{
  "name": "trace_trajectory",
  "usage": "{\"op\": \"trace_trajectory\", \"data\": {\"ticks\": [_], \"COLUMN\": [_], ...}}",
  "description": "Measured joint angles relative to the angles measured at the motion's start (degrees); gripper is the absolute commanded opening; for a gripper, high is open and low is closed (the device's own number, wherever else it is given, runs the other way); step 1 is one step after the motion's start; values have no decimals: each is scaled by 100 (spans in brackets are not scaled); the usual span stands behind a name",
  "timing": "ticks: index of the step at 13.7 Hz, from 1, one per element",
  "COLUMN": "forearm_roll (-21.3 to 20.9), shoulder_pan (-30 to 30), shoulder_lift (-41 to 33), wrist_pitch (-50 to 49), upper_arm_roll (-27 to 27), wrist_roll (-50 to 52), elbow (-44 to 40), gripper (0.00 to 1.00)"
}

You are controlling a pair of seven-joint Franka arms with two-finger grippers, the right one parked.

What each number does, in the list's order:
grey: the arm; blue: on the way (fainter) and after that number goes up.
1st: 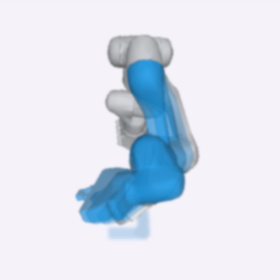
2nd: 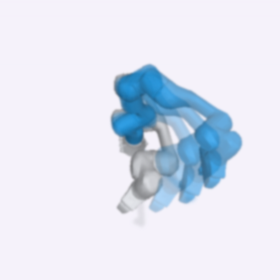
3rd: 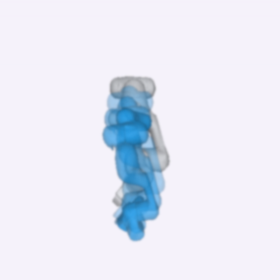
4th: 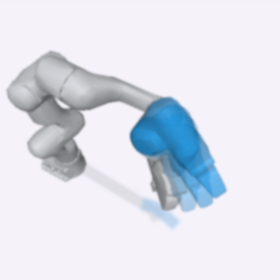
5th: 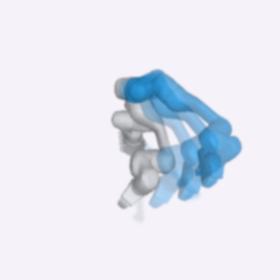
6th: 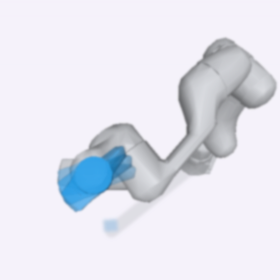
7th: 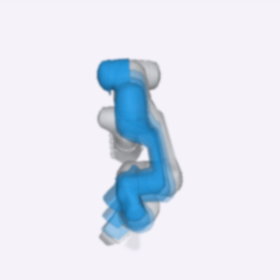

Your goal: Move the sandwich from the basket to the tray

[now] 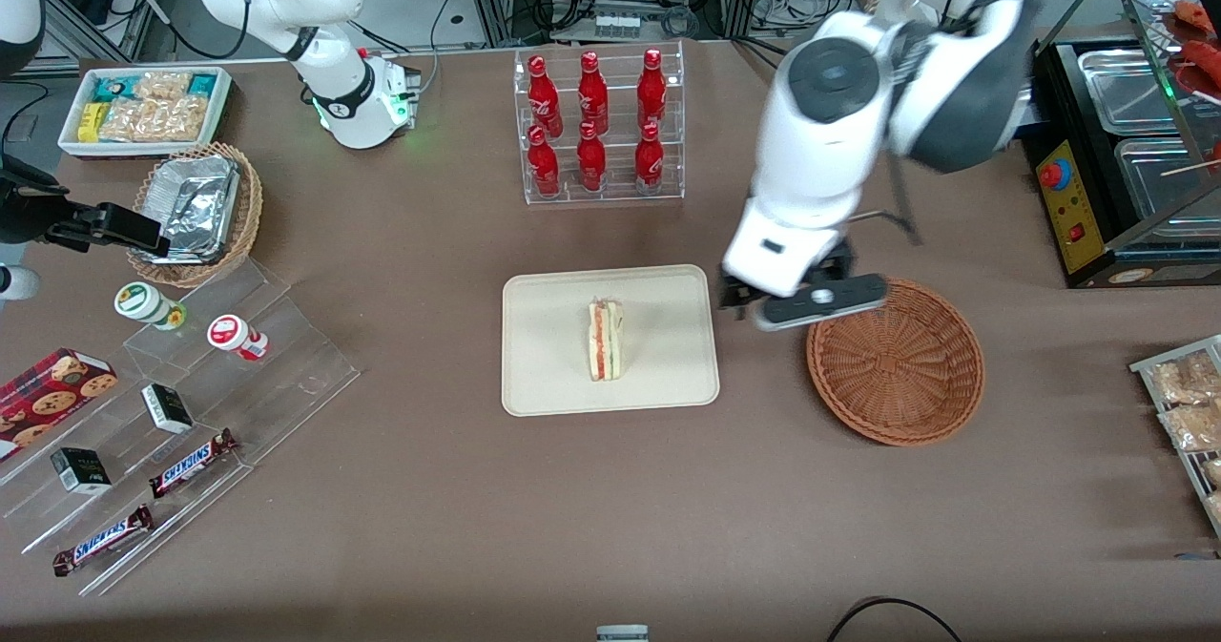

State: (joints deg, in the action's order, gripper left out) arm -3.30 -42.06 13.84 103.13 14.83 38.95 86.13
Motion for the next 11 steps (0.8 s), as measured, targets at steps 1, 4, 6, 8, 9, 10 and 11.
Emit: {"op": "trace_trajectory", "data": {"ticks": [1, 4, 6, 8, 9, 10, 11], "forearm_roll": [8, 19, 23, 28, 30, 31, 28], "shoulder_pan": [5, 18, 25, 29, 30, 33, 78], "shoulder_lift": [-219, -712, -903, -1055, -1123, -1194, -1258], "wrist_pitch": [-69, -348, -547, -791, -904, -988, -1064], "upper_arm_roll": [190, 756, 1133, 1454, 1581, 1688, 1751], "wrist_roll": [-291, -1156, -1732, -2203, -2377, -2511, -2575], "elbow": [177, 473, 514, 518, 521, 523, 523], "gripper": [99, 99, 99, 99, 99, 99, 99]}}
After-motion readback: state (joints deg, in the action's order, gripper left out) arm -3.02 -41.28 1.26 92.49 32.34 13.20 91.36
